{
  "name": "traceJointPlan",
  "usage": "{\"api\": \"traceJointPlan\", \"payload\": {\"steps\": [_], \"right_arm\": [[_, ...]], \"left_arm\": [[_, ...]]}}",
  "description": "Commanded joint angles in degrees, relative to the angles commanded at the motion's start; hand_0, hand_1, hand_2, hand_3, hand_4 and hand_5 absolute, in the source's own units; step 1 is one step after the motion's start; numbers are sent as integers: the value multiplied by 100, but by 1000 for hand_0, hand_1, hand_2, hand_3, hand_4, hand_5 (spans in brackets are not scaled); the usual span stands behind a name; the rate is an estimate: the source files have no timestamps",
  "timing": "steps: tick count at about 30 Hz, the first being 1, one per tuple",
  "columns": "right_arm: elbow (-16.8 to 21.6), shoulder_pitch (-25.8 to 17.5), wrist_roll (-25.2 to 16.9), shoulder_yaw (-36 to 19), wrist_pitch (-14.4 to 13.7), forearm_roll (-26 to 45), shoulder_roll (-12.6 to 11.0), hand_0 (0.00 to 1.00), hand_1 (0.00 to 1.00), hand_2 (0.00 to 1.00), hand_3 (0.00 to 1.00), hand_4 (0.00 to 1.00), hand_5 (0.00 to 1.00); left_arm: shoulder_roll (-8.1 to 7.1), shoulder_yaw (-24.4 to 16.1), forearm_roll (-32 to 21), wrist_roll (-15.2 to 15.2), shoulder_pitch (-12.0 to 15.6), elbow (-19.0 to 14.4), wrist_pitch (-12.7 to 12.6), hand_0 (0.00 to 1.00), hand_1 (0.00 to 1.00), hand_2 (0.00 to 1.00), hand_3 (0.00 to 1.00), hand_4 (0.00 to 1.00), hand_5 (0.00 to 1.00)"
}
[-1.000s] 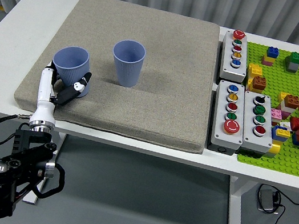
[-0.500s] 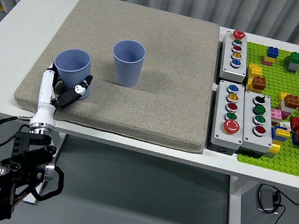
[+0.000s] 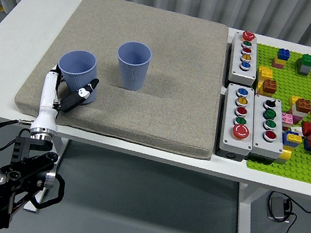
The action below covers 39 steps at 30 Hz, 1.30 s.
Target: Pick cup pour cup place
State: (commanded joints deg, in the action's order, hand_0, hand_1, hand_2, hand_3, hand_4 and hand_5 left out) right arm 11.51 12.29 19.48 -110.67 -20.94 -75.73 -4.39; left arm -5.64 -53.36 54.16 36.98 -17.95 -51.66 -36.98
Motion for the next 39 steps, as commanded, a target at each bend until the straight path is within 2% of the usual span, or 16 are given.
{"api": "traceJointPlan", "payload": {"steps": [13, 16, 17, 22, 23, 28, 29, 39], "right_arm": [[1, -27, 6, -14, 16, -37, -3, 671, 558, 495, 536, 54, 404], [-1, -22, 1, -22, 22, -46, -5, 671, 558, 495, 536, 54, 404], [-1, -19, -2, -19, 20, -35, -5, 671, 557, 495, 536, 54, 404], [-4, -1, -12, -6, 16, -1, -7, 671, 557, 495, 536, 54, 404], [-4, 1, -13, -5, 15, 3, -7, 671, 558, 495, 536, 54, 403], [-4, 13, -14, -9, 13, 4, -7, 671, 558, 495, 536, 54, 403], [-4, 15, -13, -9, 13, 3, -7, 671, 558, 495, 536, 54, 404], [-5, 23, -14, -31, 18, -22, -9, 671, 558, 495, 535, 54, 404]], "left_arm": [[-25, -13, 238, -47, 111, -58, 0, 711, 755, 869, 866, 973, 414], [-71, -70, 435, -169, 176, -105, 0, 711, 755, 869, 866, 973, 414], [-79, -82, 488, -197, 189, -114, 0, 743, 793, 916, 881, 977, 421], [-107, -157, 762, -336, 239, -183, 0, 743, 793, 916, 881, 977, 421], [-106, -168, 797, -356, 241, -192, 0, 789, 829, 962, 960, 974, 423], [-100, -226, 1011, -472, 247, -245, 0, 789, 829, 962, 960, 974, 423], [-105, -251, 1098, -510, 262, -270, 0, 805, 844, 994, 987, 975, 429], [-192, -359, 1573, -693, 371, -486, 0, 827, 873, 998, 998, 987, 452]]}}
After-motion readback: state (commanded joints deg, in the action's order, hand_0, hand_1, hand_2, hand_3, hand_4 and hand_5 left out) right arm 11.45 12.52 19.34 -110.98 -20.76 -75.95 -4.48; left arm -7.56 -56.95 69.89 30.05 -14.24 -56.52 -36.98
